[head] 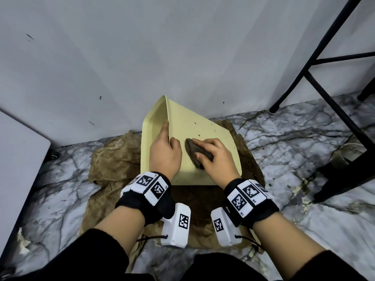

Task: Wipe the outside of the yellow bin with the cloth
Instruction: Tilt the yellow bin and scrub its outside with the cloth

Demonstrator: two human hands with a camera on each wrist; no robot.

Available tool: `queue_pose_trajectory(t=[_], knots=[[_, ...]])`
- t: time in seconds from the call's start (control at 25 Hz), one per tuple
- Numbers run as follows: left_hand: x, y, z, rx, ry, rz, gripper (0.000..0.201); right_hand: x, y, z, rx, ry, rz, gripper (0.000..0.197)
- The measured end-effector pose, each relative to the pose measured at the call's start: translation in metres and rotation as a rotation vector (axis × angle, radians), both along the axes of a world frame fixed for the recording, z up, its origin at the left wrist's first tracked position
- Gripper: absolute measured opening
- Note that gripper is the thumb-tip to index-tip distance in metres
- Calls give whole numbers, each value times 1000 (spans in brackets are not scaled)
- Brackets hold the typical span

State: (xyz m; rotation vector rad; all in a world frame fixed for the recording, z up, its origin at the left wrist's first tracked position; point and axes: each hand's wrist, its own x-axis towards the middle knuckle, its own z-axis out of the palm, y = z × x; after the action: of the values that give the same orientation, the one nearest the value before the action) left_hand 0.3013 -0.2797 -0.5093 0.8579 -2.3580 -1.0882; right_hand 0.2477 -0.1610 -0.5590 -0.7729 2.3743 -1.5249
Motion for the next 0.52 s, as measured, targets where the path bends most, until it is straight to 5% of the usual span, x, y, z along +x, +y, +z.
queue_pose_trajectory(t=[0.52], knots=[[-1, -3, -4, 35, 9, 32, 51, -36, 58, -59, 221, -275, -272, 37]])
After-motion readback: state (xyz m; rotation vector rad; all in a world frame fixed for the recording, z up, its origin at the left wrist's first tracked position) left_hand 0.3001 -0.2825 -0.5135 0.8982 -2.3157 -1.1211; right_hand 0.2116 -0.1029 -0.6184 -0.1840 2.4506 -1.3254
